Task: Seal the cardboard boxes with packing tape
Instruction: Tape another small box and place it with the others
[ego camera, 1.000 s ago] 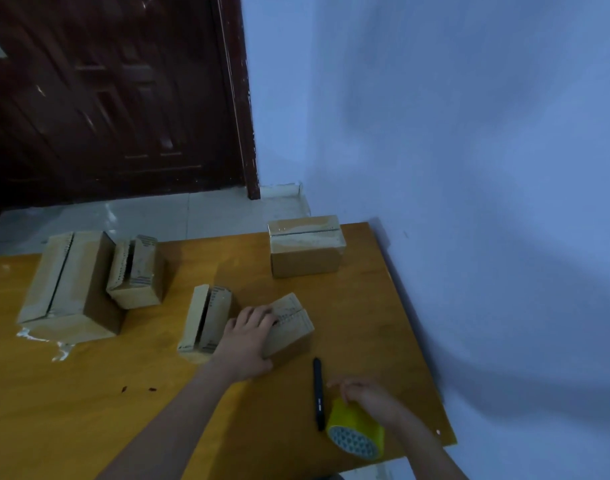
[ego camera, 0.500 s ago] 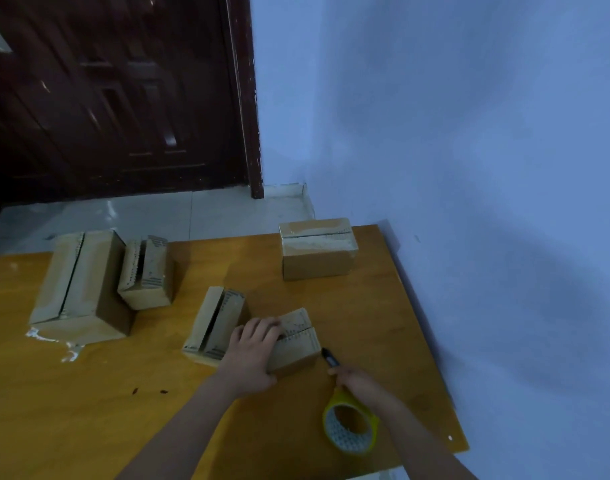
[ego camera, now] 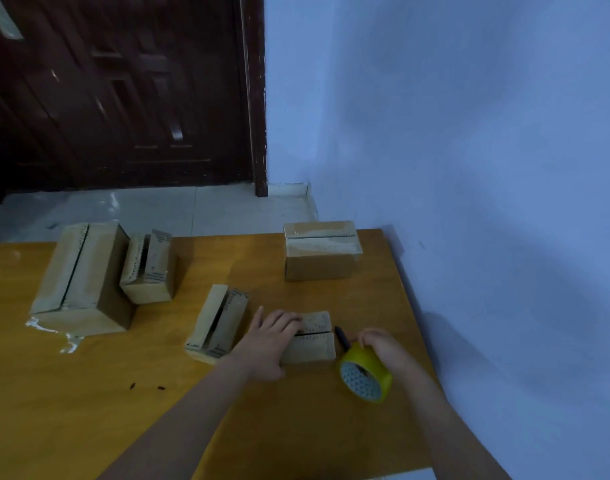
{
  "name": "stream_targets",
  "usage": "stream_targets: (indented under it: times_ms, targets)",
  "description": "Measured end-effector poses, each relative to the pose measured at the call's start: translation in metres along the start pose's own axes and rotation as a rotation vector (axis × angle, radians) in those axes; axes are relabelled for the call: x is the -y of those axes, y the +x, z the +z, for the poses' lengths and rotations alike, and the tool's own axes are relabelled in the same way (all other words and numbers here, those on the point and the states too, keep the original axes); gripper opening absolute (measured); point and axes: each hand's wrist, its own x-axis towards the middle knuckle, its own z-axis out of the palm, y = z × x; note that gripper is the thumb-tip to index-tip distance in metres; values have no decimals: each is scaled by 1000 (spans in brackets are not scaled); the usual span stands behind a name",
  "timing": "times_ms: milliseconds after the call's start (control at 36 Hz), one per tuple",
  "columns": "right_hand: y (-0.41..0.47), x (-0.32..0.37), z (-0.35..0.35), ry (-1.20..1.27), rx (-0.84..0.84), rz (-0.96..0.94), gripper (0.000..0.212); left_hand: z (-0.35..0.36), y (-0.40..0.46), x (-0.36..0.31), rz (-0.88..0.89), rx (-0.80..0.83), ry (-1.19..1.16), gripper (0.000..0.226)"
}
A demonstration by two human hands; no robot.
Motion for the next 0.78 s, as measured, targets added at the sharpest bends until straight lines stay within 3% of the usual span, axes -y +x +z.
stream_targets:
  times_ms: [83, 139, 222, 389, 611, 722, 778]
  targets:
    - [-21, 30, -19, -69, 25, -113, 30, -11, -2, -2, 18, -94, -85, 83]
    - [-36, 49, -26, -172, 84, -209, 25, -22, -5, -13, 45, -236, -255, 73]
    - [-56, 80, -26, -348, 102, -363, 31, -42, -7, -44, 40, -297, -524, 64]
    - [-62, 120, -7, -480, -34, -561, 28, -63, -9, -71, -100, -488, -969, 33]
    - [-56, 148, 17, -621, -3, -645, 31, -79, -19, -60, -200, -578, -1011, 18]
    - [-51, 152, 26, -640, 23, -640, 24, -75, -19, -51, -333, -570, -1184, 23]
    - [-52, 152, 29, -631, 18, -638, 42, -73, -20, -49, -390, -579, -1250, 28]
